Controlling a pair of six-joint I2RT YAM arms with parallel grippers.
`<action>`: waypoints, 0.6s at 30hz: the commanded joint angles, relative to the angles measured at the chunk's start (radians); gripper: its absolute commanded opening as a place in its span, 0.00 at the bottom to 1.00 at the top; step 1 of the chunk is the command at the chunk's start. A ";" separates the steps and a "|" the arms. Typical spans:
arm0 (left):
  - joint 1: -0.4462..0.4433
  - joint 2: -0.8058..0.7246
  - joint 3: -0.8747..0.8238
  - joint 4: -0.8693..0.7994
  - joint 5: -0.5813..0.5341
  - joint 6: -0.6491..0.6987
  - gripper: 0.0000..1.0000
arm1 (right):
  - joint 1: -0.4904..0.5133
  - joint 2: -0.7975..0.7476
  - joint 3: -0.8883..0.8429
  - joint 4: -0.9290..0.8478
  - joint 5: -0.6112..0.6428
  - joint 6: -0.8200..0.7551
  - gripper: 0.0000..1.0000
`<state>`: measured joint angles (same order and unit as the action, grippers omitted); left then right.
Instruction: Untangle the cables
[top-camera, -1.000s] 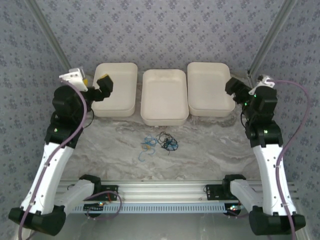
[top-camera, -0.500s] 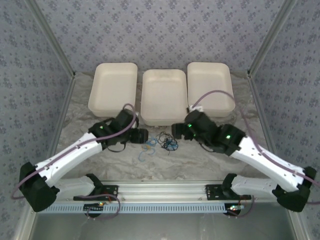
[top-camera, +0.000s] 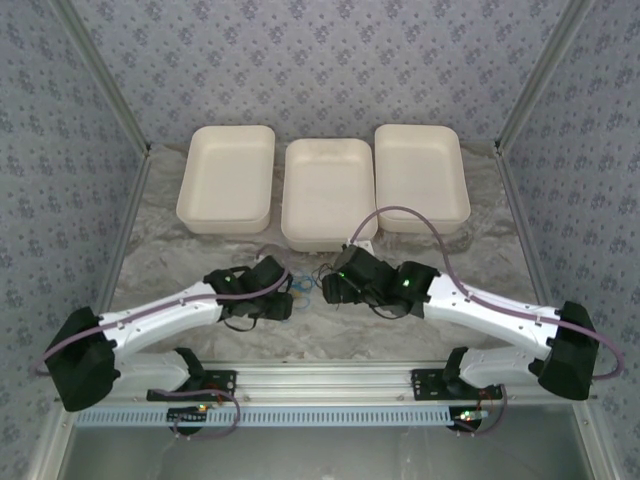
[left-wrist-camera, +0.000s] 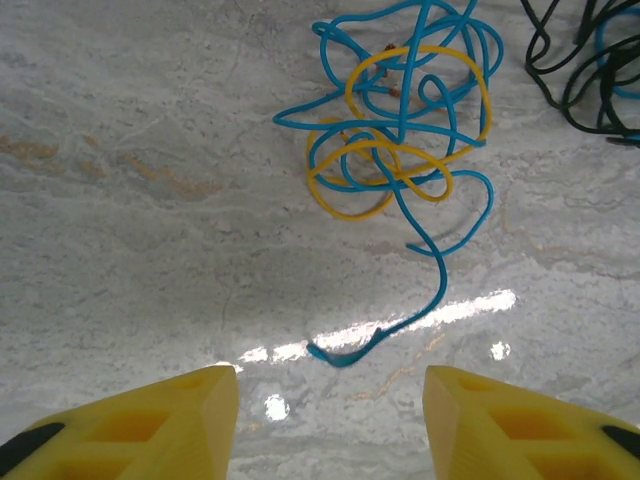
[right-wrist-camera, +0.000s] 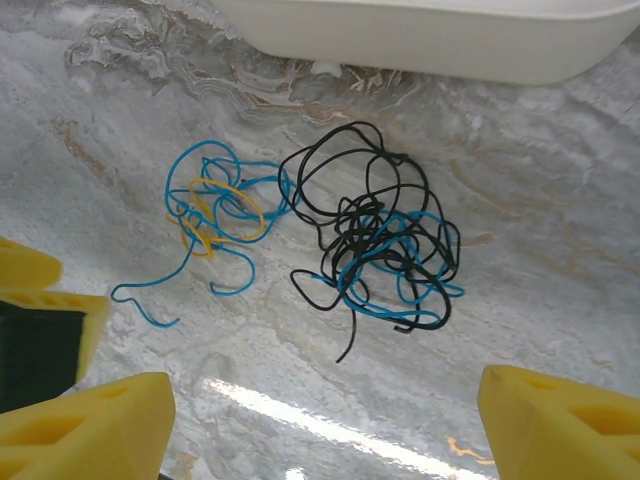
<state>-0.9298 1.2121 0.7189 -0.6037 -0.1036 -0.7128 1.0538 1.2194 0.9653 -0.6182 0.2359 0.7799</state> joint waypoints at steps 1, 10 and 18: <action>-0.007 0.062 -0.016 0.087 0.022 0.000 0.46 | -0.011 0.003 -0.026 0.075 -0.068 0.048 0.80; -0.008 0.077 -0.060 0.144 0.013 -0.015 0.40 | 0.017 0.102 -0.090 0.177 -0.124 0.135 0.63; -0.007 0.010 -0.125 0.143 -0.043 -0.039 0.07 | 0.079 0.283 -0.036 0.243 -0.126 0.194 0.52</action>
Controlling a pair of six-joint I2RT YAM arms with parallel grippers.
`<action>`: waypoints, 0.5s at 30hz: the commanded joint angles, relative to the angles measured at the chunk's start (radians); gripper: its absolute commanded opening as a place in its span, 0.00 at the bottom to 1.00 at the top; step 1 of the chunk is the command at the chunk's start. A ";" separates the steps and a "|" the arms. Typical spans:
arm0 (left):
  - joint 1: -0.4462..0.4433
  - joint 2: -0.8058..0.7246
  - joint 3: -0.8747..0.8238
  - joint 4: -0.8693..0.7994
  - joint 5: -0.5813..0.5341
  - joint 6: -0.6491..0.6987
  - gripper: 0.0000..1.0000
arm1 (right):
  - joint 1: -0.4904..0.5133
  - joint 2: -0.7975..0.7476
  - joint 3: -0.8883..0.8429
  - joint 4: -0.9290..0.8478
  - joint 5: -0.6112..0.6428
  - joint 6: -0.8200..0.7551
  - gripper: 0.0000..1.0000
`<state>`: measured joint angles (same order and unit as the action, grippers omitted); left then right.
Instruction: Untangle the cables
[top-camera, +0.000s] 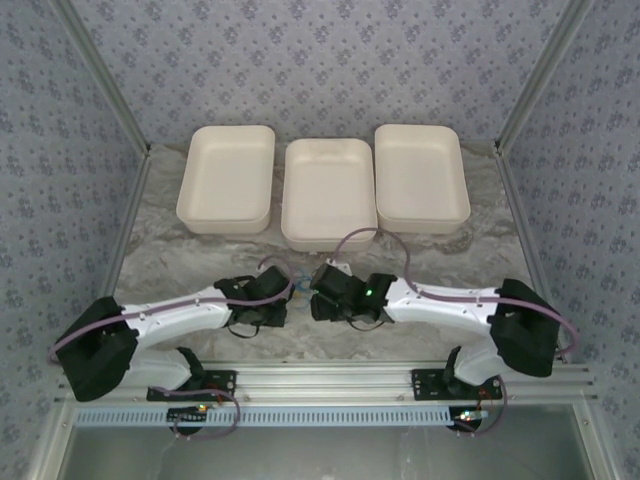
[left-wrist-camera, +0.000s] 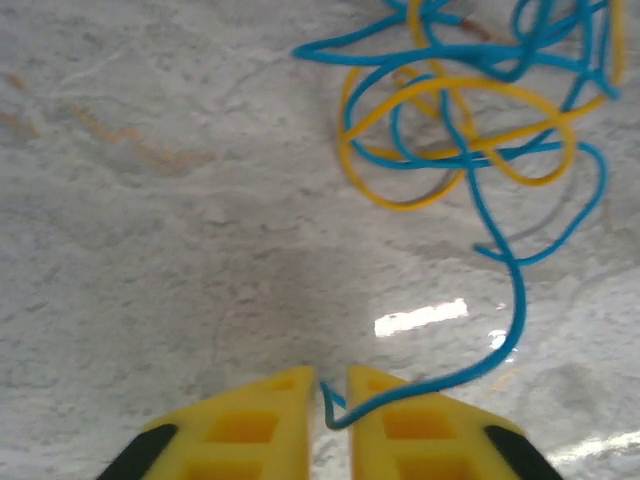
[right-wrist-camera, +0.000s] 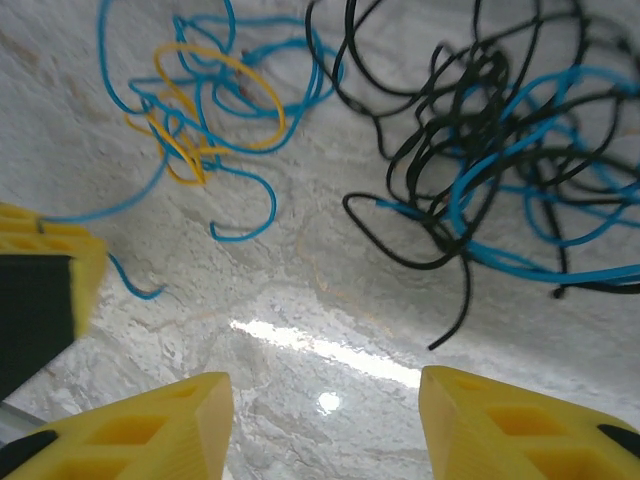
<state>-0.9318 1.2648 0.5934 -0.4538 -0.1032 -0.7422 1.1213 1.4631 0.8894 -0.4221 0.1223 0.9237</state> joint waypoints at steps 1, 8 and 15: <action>-0.006 -0.064 0.007 -0.017 -0.060 -0.009 0.00 | 0.012 0.066 0.050 0.058 -0.015 0.059 0.49; -0.006 -0.183 0.008 -0.061 -0.092 -0.008 0.00 | 0.007 0.250 0.168 0.086 0.010 0.080 0.38; -0.004 -0.212 -0.016 -0.059 -0.086 -0.016 0.00 | 0.001 0.366 0.242 0.089 0.065 0.014 0.47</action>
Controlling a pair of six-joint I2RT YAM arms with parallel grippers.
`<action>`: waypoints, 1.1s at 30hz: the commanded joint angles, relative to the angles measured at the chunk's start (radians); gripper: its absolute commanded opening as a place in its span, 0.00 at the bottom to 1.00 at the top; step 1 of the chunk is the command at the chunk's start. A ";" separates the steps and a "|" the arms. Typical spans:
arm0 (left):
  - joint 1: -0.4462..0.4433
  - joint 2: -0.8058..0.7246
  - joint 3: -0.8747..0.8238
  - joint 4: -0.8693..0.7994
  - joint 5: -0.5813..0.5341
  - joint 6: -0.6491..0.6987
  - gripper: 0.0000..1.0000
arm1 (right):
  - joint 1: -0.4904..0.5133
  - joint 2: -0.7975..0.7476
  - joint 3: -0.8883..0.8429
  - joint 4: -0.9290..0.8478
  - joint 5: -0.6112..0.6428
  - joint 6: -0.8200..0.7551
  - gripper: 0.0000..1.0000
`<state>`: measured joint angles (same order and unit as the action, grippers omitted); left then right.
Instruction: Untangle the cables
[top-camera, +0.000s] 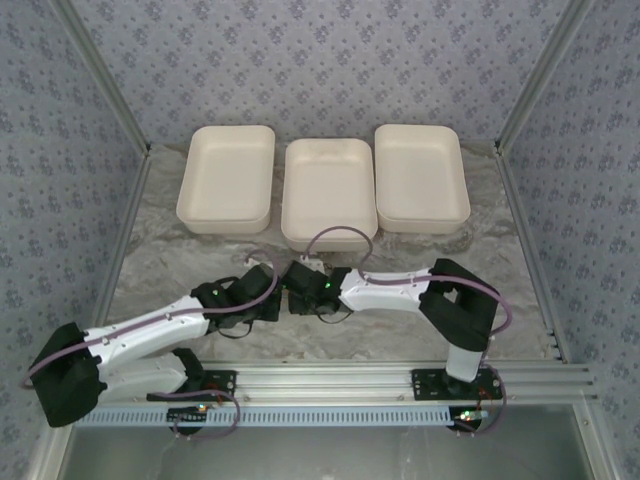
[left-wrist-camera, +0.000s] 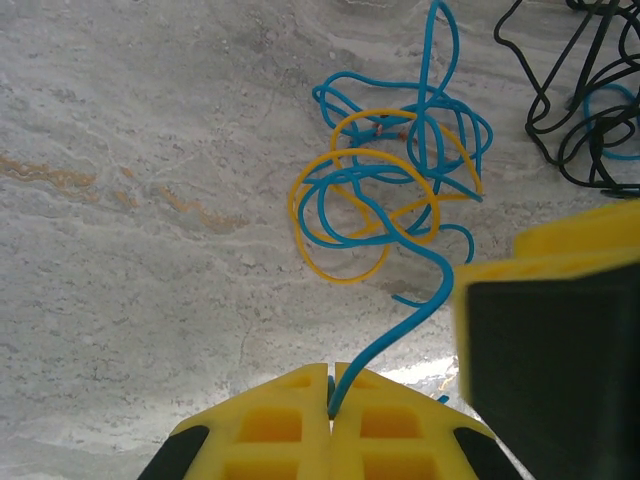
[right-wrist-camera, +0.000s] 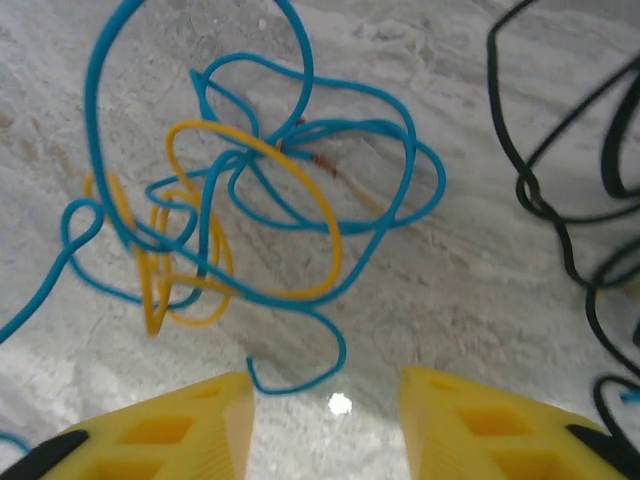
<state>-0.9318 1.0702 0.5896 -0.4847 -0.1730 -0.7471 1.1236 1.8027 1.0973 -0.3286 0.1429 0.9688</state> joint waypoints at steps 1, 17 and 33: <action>-0.004 -0.019 -0.013 -0.025 -0.017 -0.013 0.00 | 0.002 0.037 0.047 -0.020 0.055 -0.033 0.47; -0.004 -0.003 -0.020 -0.014 -0.023 -0.019 0.00 | -0.010 0.114 0.085 -0.025 0.091 -0.065 0.36; 0.010 -0.023 0.001 -0.061 -0.072 -0.033 0.00 | 0.005 0.052 0.061 -0.042 0.179 -0.067 0.00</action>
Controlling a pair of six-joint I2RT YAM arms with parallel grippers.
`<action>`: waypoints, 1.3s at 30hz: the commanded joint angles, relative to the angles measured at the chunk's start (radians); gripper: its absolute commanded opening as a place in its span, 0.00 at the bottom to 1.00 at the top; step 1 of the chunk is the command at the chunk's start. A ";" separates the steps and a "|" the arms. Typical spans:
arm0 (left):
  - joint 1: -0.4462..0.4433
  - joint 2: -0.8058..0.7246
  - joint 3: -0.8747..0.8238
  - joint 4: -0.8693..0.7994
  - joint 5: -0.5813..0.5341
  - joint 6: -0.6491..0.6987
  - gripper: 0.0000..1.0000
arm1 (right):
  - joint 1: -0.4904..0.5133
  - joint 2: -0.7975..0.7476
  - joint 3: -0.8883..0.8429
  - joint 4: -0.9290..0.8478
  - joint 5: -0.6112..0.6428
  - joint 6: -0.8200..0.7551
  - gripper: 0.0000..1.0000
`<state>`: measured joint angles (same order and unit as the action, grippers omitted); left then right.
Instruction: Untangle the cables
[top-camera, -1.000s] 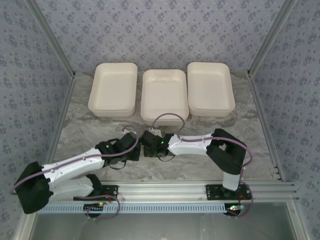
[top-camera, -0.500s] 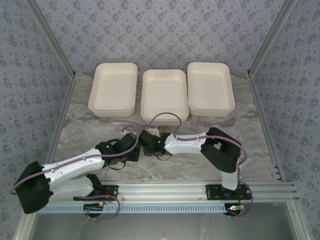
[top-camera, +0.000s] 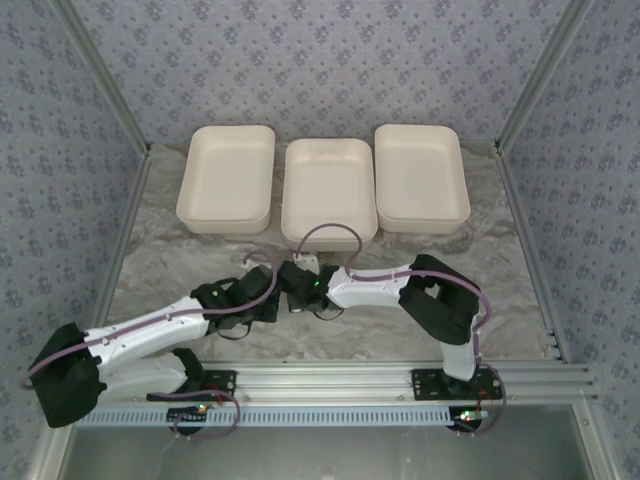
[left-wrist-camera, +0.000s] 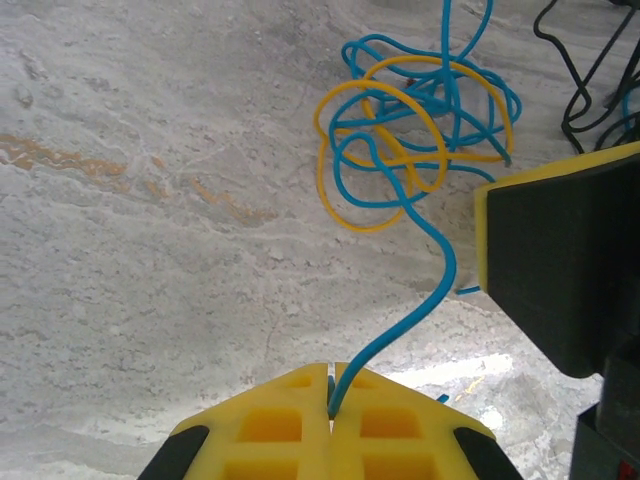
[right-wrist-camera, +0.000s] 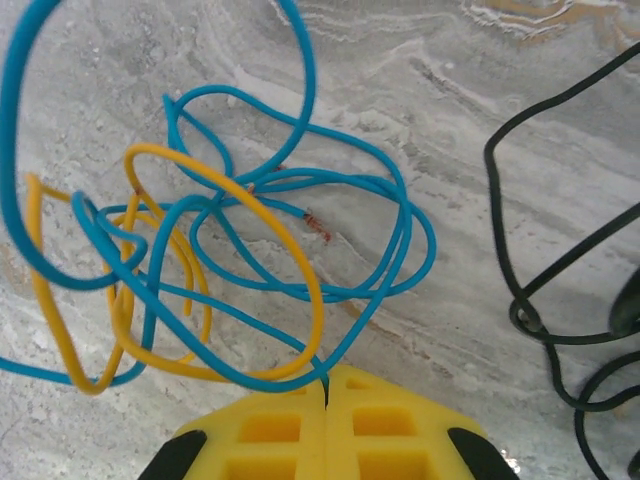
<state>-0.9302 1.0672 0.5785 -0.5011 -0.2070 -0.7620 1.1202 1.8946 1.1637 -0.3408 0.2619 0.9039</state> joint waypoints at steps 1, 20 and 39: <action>0.019 -0.031 0.020 -0.061 -0.046 -0.017 0.00 | 0.012 -0.060 -0.008 -0.041 0.072 -0.006 0.00; 0.571 -0.243 0.164 -0.206 0.105 0.138 0.00 | -0.068 -0.560 -0.059 -0.391 0.200 -0.116 0.00; 0.780 -0.294 0.180 -0.233 0.104 0.130 0.00 | -0.347 -0.911 -0.116 -0.512 0.116 -0.207 0.00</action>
<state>-0.1699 0.8047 0.7326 -0.7086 -0.0841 -0.6262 0.8055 1.0119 1.0512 -0.8085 0.4011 0.7292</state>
